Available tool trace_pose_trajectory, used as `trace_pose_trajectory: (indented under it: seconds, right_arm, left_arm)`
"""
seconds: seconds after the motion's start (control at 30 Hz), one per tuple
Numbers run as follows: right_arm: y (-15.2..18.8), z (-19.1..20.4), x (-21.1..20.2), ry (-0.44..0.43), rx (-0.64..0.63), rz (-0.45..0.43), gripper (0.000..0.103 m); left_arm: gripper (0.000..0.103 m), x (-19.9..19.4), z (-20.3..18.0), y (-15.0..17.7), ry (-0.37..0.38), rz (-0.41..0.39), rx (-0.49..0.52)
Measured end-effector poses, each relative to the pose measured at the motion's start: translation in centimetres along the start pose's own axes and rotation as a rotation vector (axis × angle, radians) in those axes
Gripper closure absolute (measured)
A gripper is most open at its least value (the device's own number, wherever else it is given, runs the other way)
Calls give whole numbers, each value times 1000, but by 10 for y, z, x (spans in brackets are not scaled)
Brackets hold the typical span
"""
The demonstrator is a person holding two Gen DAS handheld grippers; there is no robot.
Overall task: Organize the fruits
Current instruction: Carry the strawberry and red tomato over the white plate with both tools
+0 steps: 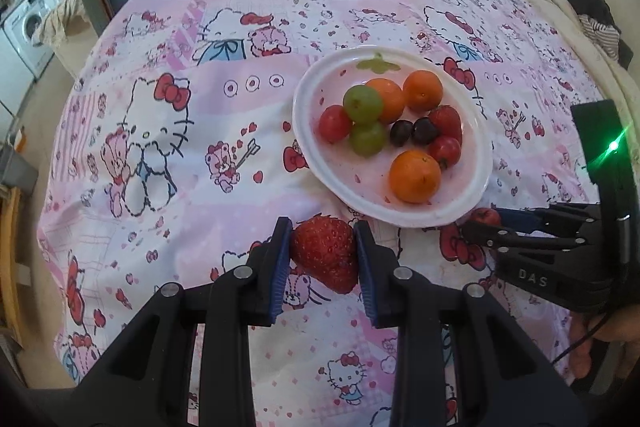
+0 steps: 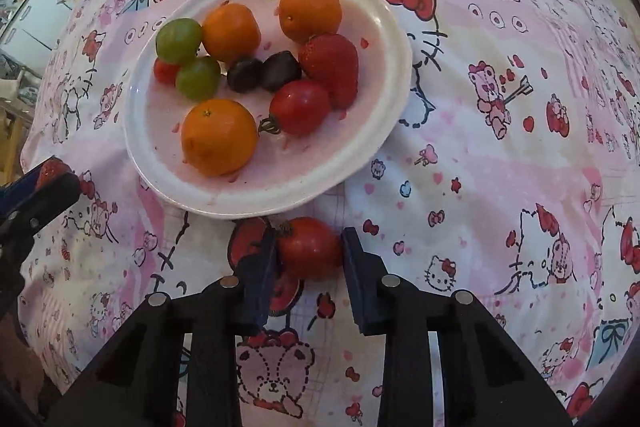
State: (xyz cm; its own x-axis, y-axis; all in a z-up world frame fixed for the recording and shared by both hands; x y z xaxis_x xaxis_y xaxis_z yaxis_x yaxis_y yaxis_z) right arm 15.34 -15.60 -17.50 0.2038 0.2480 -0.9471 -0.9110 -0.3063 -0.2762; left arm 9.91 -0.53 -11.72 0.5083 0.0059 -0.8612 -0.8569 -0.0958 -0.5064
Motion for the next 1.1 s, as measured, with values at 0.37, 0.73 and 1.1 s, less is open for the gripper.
trace_pose_trajectory:
  seconds: [0.37, 0.73, 1.1]
  right_arm:
    - [23, -6, -46, -57, 45, -59, 70]
    - [17, -11, -76, -90, 98, -150, 70]
    - [-9, -35, -117, -108, 197, -327, 70]
  left_arm:
    - [76, -15, 3, 3, -8, -30, 10]
    - [76, -47, 20, 0, -47, -116, 30]
    - [76, -62, 51, -34, -73, -171, -101]
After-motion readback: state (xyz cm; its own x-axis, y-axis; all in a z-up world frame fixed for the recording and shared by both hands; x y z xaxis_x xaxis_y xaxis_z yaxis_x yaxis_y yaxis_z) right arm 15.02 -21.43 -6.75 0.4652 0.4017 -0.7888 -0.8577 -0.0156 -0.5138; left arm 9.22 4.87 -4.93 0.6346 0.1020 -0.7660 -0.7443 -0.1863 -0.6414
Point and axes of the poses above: each gripper's, at about its wrist camera, not at the fingertips, and x roughly the way its jaws point, z to its left, y to its underside, the point moved 3 cm from there along x, roughly the way its jaws point, and after that the axes turned 4 degrees about -z, right-handed, at the moved point
